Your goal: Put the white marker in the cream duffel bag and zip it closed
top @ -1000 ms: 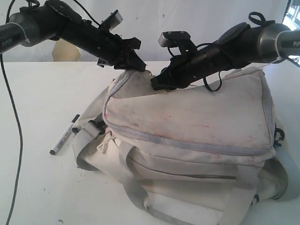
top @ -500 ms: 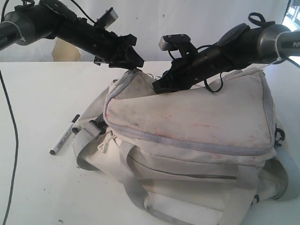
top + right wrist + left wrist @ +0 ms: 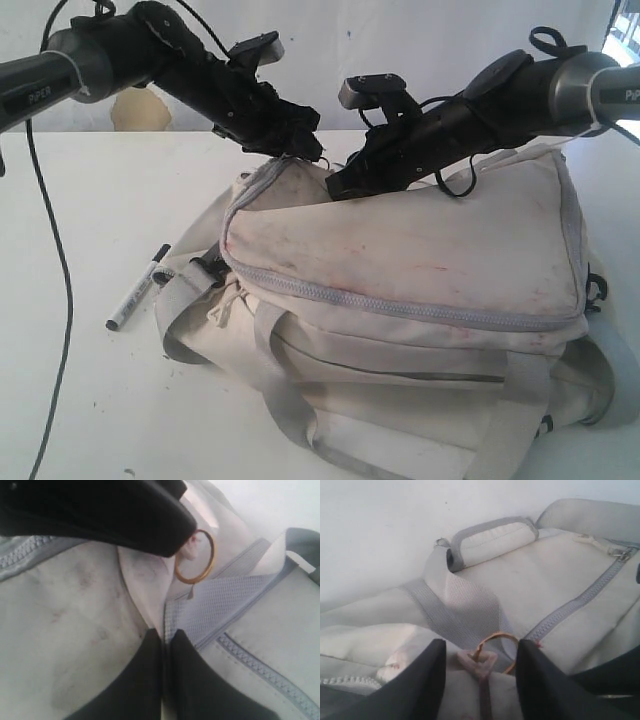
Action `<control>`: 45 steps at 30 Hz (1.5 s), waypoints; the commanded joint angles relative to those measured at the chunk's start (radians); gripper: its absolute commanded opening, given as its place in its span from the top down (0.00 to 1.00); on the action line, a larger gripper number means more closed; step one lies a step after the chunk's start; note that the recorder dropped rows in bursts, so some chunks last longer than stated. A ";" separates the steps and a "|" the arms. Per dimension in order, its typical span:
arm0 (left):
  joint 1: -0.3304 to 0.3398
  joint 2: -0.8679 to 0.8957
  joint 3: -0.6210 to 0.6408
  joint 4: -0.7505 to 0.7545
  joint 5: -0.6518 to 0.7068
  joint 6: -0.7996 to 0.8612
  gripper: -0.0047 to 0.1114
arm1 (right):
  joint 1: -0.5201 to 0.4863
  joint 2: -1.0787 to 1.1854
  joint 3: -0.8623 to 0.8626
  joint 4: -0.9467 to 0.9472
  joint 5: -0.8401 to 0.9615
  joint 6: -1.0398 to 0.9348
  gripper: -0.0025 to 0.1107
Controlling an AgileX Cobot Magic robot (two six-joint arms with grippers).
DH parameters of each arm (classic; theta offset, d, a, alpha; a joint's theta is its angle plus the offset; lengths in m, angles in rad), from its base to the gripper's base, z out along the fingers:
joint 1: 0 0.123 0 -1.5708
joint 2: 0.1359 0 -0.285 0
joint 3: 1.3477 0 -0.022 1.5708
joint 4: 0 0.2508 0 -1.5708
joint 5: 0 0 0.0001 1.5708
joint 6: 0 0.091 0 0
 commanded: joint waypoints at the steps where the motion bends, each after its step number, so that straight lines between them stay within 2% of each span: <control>1: -0.004 -0.015 -0.007 0.042 -0.033 -0.040 0.56 | -0.005 -0.006 0.001 -0.022 0.032 0.005 0.98; 5: -0.004 -0.015 -0.007 0.070 -0.040 -0.040 0.69 | -0.005 -0.006 0.001 -0.034 0.032 0.005 0.98; 7: -0.004 -0.015 -0.007 0.070 -0.042 -0.040 0.73 | -0.005 -0.006 0.001 -0.034 0.032 0.005 0.98; 10: -0.004 -0.013 -0.007 0.068 -0.027 -0.040 0.71 | -0.005 -0.006 0.001 -0.036 0.032 0.004 0.98; 15: -0.004 -0.013 -0.007 0.051 0.014 0.010 0.59 | -0.005 -0.006 0.001 -0.036 0.028 0.004 0.98; 21: -0.041 -0.011 -0.007 0.107 0.018 0.035 0.61 | -0.005 -0.006 0.001 -0.036 0.029 0.004 0.98; 22: -0.041 -0.011 -0.007 0.120 0.008 0.023 0.68 | -0.005 -0.006 0.001 -0.036 0.031 0.004 0.98; 25: -0.036 -0.011 -0.007 0.115 -0.017 0.001 0.96 | -0.005 -0.006 0.001 -0.047 0.033 0.004 0.98; 30: -0.029 -0.014 -0.007 0.080 -0.024 0.001 0.96 | -0.005 -0.006 0.001 -0.054 0.020 0.029 0.98; 33: 0.012 -0.033 -0.007 -0.059 -0.016 0.001 0.96 | -0.005 -0.006 0.001 -0.073 -0.017 0.153 0.98; 36: 0.052 -0.042 -0.007 -0.157 0.020 0.002 0.96 | -0.005 -0.006 0.001 -0.073 -0.034 0.210 0.98; 45: 0.107 -0.044 -0.007 -0.274 0.151 0.005 0.96 | -0.005 -0.004 0.001 -0.073 -0.102 0.368 0.98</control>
